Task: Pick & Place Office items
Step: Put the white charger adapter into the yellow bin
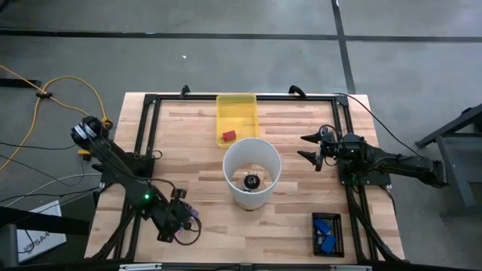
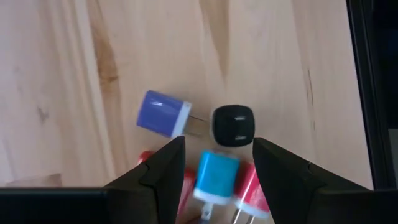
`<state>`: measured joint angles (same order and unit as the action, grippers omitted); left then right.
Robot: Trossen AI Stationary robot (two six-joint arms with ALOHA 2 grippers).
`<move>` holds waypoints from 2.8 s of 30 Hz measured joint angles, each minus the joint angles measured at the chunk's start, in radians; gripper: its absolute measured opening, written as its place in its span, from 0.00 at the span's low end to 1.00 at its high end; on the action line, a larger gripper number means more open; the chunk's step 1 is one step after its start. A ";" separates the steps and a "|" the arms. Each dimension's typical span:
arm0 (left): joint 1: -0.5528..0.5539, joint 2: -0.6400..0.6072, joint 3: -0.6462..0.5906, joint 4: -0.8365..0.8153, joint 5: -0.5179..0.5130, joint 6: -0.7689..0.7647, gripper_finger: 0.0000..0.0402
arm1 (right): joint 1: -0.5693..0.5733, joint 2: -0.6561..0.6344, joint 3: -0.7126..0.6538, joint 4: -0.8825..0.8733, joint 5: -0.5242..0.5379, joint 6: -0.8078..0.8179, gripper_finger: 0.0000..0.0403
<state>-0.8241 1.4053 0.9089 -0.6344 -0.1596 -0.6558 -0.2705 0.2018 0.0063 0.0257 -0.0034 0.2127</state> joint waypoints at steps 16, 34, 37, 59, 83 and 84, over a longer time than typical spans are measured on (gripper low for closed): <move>-0.039 0.097 0.000 0.094 -0.004 -0.075 0.45 | 0.000 0.000 0.000 0.000 0.000 0.000 0.81; -0.039 0.126 0.000 0.097 -0.022 -0.078 0.45 | 0.000 0.000 0.000 0.000 0.000 0.000 0.81; -0.042 0.150 0.000 0.113 -0.021 -0.078 0.45 | 0.000 0.000 0.000 0.000 0.000 0.000 0.81; -0.043 0.195 0.000 0.142 -0.026 -0.078 0.44 | 0.000 0.000 0.000 0.000 0.000 0.000 0.81; -0.043 0.187 0.000 0.145 -0.024 -0.075 0.33 | 0.000 0.000 0.000 0.000 0.000 0.000 0.81; -0.043 0.181 0.000 0.147 -0.024 -0.074 0.33 | 0.000 0.000 0.000 0.000 0.000 0.000 0.81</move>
<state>-0.8669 1.5862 0.9092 -0.4876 -0.1837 -0.7298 -0.2704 0.2017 0.0063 0.0257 -0.0035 0.2127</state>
